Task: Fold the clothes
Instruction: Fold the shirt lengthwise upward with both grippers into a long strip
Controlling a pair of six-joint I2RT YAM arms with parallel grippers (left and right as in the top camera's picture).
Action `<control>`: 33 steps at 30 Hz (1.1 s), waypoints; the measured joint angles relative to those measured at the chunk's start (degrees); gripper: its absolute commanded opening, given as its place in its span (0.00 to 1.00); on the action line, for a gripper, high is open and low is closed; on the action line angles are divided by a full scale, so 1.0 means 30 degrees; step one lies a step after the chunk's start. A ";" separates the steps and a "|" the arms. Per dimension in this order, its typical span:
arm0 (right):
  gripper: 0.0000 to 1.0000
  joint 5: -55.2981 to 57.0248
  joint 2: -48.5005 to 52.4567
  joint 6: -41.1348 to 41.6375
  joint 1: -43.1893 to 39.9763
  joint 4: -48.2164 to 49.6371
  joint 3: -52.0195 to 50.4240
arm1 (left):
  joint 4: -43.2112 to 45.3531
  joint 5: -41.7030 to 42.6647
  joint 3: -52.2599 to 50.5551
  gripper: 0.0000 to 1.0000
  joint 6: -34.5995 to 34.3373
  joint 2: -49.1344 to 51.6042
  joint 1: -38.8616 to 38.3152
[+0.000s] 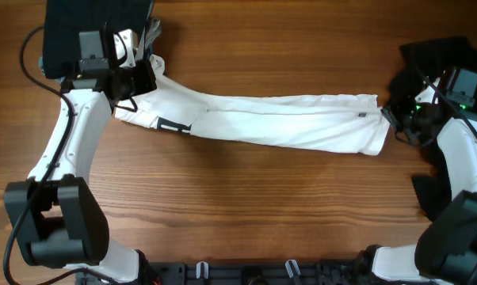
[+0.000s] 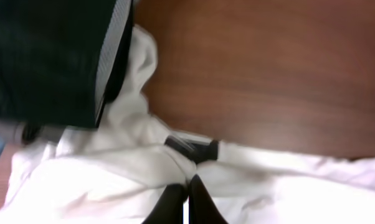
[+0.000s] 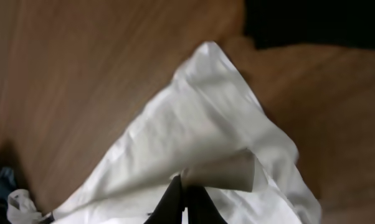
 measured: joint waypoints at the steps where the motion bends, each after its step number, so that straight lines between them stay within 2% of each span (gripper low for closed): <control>1: 0.04 -0.0073 0.0138 -0.0058 0.0146 0.0372 -0.0007 | -0.0459 -0.0444 -0.0007 0.04 0.0000 0.0073 0.0000; 6: 0.04 -0.0255 0.0933 -0.0423 0.1027 0.2346 0.0000 | -0.1435 -0.2623 -0.0007 0.04 0.0000 0.0182 0.0007; 7: 0.32 -0.0189 0.1217 -0.0430 0.1195 0.2696 0.0000 | -0.1413 -0.2827 -0.0007 0.23 0.0000 0.0182 0.0022; 8: 0.79 -0.0029 0.1661 -0.0386 0.1362 0.3002 0.0000 | -0.1355 -0.3096 -0.0007 0.47 0.0000 0.0182 0.0022; 9: 0.88 0.0117 0.1909 -0.0444 0.1392 0.3228 0.0000 | -0.1275 -0.3191 -0.0007 0.55 0.0015 0.0182 0.0022; 11: 0.88 0.0576 0.2244 -0.0663 0.1406 0.3534 0.0000 | -0.1239 -0.3300 -0.0007 0.62 0.0000 0.0182 0.0022; 13: 0.87 0.1049 0.2339 -0.1406 0.1311 0.3526 0.0000 | -0.1515 -0.3417 -0.0007 0.63 -0.0044 0.0182 0.0022; 16: 0.83 0.1275 0.2339 -0.2135 0.0656 0.1814 0.0051 | -0.2521 -0.3526 -0.0007 0.60 -0.0051 0.0182 0.0022; 18: 0.84 0.1392 0.2339 -0.2302 0.0058 -0.0044 0.0102 | -0.3082 -0.3555 0.0007 0.58 -0.0044 0.0182 0.0022; 20: 0.95 0.1545 0.2368 -0.2725 -0.0663 -0.2120 0.0066 | -0.3934 -0.3606 0.0007 0.58 -0.0044 0.0182 0.0022; 24: 0.99 0.1596 0.2535 -0.4379 -0.0561 -0.2215 -0.0430 | -0.4306 -0.3606 -0.0444 0.67 0.0102 0.0182 0.0022; 26: 0.98 0.1574 0.2812 -0.4932 -0.0255 -0.1632 -0.0976 | -0.3475 -0.3606 -0.1268 0.70 0.0240 0.0197 0.0022; 27: 0.90 0.1530 0.3089 -0.5209 -0.0058 -0.1158 -0.1275 | -0.2943 -0.3606 -0.1792 0.71 0.0299 0.0219 0.0022; 28: 0.59 0.1537 0.3235 -0.5472 0.0168 -0.0634 -0.1435 | -0.2127 -0.3599 -0.2419 0.70 0.0321 0.0240 0.0022; 29: 0.07 0.1508 0.3322 -0.5595 0.0357 0.0015 -0.1494 | -0.1647 -0.3599 -0.2732 0.71 0.0321 0.0277 0.0022; 31: 0.04 0.1457 0.3526 -0.5792 0.0619 0.0823 -0.1574 | -0.1093 -0.3585 -0.3096 0.73 0.0321 0.0313 0.0022; 33: 0.04 0.1581 0.3774 -0.5829 0.0729 0.0131 -0.1537 | -0.1042 -0.3541 -0.3177 0.75 0.0321 0.0350 0.0022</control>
